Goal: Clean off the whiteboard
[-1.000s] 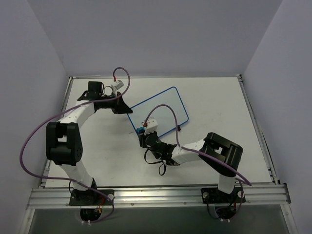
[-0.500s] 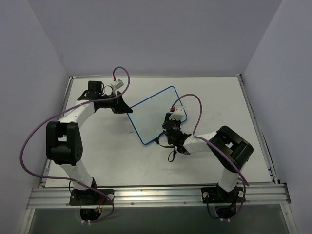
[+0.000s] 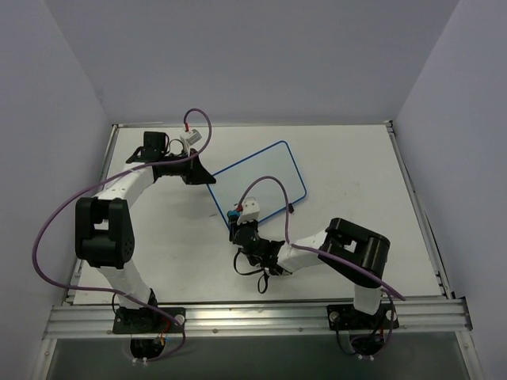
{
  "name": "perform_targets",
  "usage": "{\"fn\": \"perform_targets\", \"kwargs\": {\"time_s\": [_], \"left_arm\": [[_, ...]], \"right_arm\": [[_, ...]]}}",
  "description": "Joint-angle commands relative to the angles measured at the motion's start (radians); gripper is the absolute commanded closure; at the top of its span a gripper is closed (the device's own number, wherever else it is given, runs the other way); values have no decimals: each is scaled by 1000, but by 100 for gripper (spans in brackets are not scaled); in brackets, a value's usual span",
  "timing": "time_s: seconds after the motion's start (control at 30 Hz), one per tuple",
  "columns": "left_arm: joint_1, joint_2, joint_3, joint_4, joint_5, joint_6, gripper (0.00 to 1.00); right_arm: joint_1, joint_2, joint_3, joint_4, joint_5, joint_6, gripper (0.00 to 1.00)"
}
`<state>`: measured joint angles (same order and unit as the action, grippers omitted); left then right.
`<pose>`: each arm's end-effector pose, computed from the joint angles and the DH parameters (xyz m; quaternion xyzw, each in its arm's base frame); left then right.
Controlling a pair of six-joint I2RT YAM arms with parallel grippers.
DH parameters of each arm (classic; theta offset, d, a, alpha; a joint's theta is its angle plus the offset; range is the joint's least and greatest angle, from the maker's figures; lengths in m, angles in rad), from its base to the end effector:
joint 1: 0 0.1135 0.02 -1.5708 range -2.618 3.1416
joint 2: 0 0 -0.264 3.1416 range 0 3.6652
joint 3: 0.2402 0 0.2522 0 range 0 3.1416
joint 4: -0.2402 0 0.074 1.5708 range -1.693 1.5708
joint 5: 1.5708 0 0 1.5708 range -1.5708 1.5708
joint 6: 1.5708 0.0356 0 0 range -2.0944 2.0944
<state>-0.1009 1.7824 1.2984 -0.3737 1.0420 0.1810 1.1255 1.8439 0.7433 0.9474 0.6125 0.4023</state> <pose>0.3753 -0.0689 0.2412 0.2862 0.7803 -0.4540 0.3212 0.1725 0.3139 0.1608 -0.0725 0.7464 0.2640 0.6065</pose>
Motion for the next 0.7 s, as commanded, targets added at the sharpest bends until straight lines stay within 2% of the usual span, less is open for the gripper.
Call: {"fn": "perform_targets", "kwargs": {"time_s": [0.0, 0.27, 0.4, 0.5, 0.67], "left_arm": [[-14, 3, 12, 9, -53, 114, 98], [-17, -2, 10, 9, -53, 114, 98], [-20, 2, 15, 4, -51, 118, 98], [-23, -3, 15, -4, -56, 123, 98], [-23, -8, 19, -17, -60, 130, 98]], "right_arm": [[-64, -6, 56, -24, 15, -31, 100], [-301, -28, 22, -93, 9, -26, 100], [-357, -46, 31, -113, 15, -48, 100], [-371, -66, 53, -137, 10, -66, 100], [-326, -83, 71, -115, -111, -88, 100]]}}
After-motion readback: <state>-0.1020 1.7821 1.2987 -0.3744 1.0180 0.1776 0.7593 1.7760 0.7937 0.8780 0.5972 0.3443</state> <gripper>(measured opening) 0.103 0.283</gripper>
